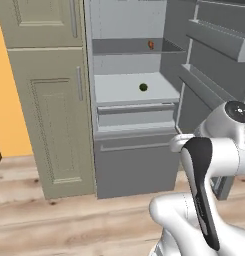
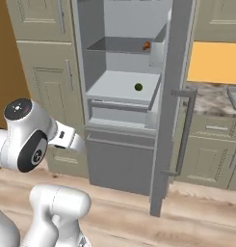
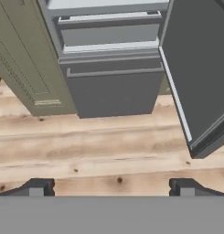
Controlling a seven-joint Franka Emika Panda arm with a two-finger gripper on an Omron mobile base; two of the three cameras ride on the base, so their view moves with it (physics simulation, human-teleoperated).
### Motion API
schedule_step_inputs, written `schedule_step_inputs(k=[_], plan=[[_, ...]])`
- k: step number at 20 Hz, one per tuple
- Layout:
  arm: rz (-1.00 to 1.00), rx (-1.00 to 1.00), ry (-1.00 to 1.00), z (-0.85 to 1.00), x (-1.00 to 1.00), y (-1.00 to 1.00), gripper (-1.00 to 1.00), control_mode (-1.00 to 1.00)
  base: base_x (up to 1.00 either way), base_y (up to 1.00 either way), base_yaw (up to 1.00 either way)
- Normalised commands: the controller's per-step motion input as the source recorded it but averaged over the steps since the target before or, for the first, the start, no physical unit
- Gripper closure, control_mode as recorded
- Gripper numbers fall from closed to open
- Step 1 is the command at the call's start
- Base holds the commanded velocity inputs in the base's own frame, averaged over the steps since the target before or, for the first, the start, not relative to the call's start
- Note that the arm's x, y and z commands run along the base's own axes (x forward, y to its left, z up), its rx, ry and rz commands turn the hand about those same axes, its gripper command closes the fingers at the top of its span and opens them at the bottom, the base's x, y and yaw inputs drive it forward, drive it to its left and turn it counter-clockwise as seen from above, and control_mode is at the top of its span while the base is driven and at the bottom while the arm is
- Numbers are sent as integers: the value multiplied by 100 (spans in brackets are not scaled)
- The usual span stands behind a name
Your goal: Place one lime and one chicken drumstick in each tupperware on the nearby counter, to pack two identical lunches.
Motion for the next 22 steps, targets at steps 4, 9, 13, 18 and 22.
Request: schedule_step_inputs(k=[4, 9, 13, 18, 22], plan=[[0, 0, 0, 0, 0, 0, -100, 100, 75, -4, -7], [0, 0, 0, 0, 0, 0, -100, 100, 84, -21, -1], [0, 0, 0, 0, 0, 0, -100, 100, 85, -31, 0], [0, 0, 0, 0, 0, 0, -100, 100, 75, -44, 0], [0, 0, 0, 0, 0, 0, -100, 100, 59, -44, 0]])
